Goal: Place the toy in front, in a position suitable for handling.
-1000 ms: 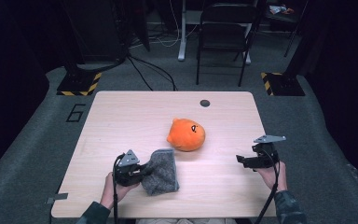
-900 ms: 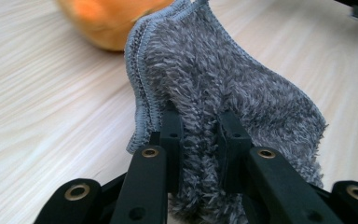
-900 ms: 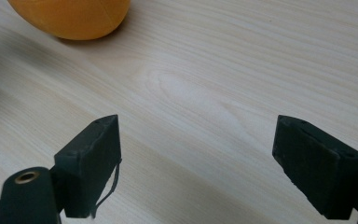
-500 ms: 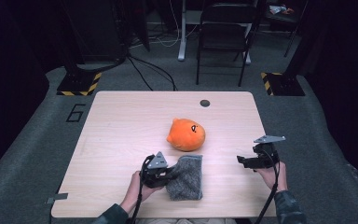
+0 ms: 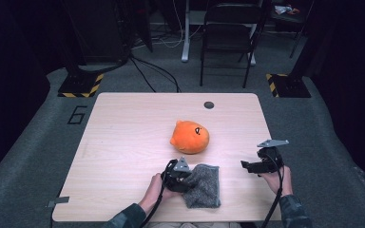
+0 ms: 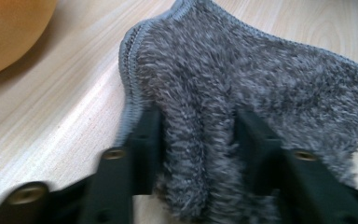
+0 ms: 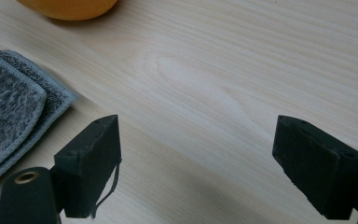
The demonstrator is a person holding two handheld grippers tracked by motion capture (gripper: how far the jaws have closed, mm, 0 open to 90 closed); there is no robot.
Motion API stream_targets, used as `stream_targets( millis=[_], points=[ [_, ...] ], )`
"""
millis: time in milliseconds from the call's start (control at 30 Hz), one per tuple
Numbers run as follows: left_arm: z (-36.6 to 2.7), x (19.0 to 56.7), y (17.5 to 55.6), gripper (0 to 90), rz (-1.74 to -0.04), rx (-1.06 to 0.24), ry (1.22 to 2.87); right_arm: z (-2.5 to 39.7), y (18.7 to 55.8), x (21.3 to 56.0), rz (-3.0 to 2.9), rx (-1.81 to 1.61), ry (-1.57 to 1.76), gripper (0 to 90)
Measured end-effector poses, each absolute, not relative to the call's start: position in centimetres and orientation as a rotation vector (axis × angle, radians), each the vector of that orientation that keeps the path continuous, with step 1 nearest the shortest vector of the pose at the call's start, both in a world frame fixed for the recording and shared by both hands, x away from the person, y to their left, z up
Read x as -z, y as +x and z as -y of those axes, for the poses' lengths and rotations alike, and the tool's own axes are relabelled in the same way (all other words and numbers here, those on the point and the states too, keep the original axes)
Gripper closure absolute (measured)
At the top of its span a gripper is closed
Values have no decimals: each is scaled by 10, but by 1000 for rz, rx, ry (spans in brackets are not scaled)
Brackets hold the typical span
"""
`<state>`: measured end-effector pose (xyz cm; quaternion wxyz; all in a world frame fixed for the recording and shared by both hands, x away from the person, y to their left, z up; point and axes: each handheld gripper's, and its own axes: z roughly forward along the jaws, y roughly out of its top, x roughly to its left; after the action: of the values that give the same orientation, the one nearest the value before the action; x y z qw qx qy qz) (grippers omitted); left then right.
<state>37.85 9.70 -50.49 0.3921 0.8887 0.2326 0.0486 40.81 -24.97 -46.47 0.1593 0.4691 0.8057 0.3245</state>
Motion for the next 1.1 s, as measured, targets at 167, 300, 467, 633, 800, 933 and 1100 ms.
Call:
stream_targets(
  millis=[167, 300, 467, 633, 800, 933, 1100],
  points=[
    [-120, 490, 372, 259, -627, -169, 2196, 247, 405, 460, -2302, -957, 1330, 144],
    [-141, 486, 374, 193, -694, -201, 2172, 243, 403, 458, -2303, -975, 1321, 143],
    [-171, 485, 386, 142, -822, -281, 2134, 229, 398, 452, -2329, -1013, 1263, 140],
    [-188, 495, 400, 81, -930, -358, 2157, 219, 396, 452, -2350, -1026, 1221, 138],
    [-191, 506, 410, 55, -966, -359, 2180, 199, 391, 450, -2409, -1036, 1149, 132],
    [-192, 512, 415, 39, -996, -378, 2186, 178, 385, 448, -2459, -1059, 1074, 112],
    [-193, 518, 421, 9, -1032, -405, 2198, 152, 377, 452, -2530, -1051, 996, 101]
  ],
)
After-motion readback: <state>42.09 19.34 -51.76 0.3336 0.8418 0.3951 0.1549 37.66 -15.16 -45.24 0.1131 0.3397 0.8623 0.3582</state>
